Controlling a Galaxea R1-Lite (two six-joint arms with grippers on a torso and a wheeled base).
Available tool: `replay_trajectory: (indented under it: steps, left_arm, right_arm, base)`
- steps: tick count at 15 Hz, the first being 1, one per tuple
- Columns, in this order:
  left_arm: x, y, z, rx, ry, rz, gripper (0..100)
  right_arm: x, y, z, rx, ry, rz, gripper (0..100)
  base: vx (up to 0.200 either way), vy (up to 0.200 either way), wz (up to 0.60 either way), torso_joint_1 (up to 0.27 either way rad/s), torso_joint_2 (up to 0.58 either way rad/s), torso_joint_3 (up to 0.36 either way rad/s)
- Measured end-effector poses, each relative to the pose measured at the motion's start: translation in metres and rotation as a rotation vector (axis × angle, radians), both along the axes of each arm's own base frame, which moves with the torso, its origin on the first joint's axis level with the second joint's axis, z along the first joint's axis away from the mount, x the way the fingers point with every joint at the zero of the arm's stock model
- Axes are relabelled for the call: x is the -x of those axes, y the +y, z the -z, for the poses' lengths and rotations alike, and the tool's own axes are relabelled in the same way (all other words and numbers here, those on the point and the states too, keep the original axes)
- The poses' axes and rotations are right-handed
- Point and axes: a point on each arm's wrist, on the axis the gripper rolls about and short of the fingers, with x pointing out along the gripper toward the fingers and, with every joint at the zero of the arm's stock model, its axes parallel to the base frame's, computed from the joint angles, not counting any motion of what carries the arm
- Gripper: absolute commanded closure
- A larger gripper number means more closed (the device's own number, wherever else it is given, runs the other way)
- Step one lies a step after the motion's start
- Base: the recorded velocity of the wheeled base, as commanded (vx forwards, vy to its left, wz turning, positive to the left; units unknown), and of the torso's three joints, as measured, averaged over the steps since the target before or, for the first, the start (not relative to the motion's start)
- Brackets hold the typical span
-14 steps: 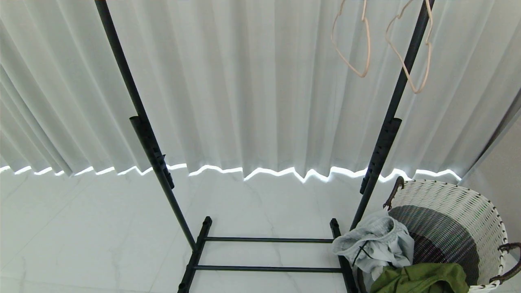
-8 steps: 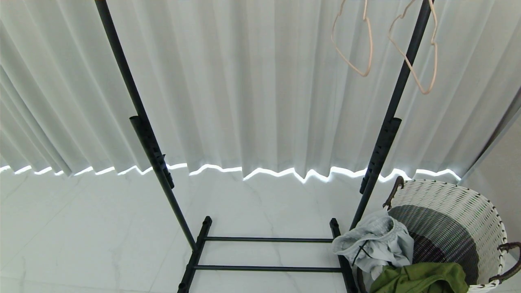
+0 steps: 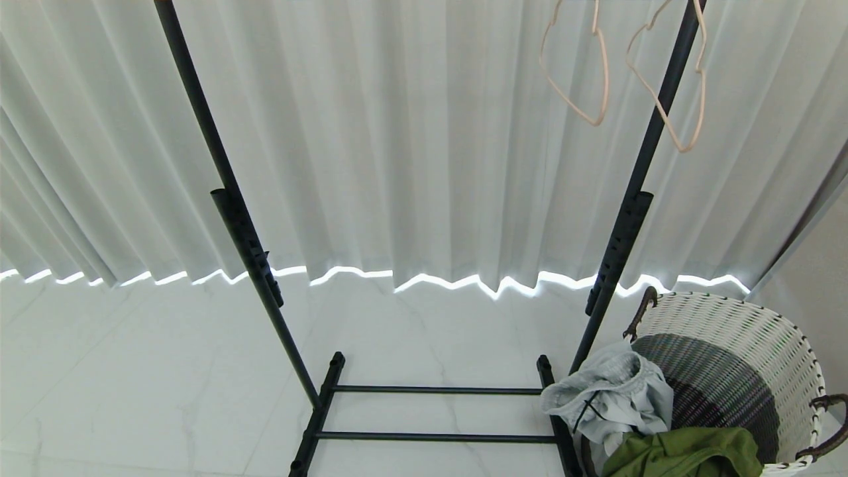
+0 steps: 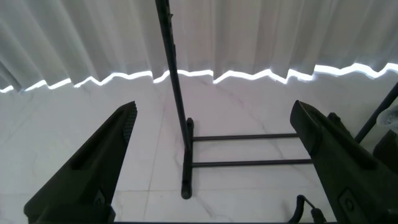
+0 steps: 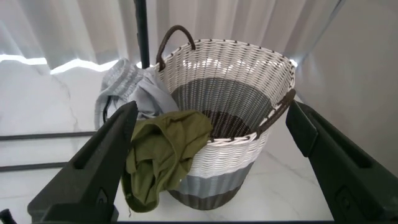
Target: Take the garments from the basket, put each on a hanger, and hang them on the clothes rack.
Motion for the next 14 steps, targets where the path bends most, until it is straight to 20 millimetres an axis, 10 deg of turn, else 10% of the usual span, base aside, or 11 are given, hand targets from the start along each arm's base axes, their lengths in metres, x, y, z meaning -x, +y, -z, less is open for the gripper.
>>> replay_trajectory:
  steps: [7,14]
  left_arm:
    - [0.0,0.0,0.0,-0.009,0.0,0.0,0]
    - [0.0,0.0,0.0,-0.012,-0.001,-0.001,0]
  right_arm:
    - [0.005,-0.002,-0.051,0.102,0.049,-0.099,0]
    - [-0.073,0.005,-0.064,0.428,0.507,-0.19,0]
  base:
    - [0.0,0.0,0.0,0.0,0.0,0.0]
    - [0.0,0.0,0.0,0.0,0.0,0.0]
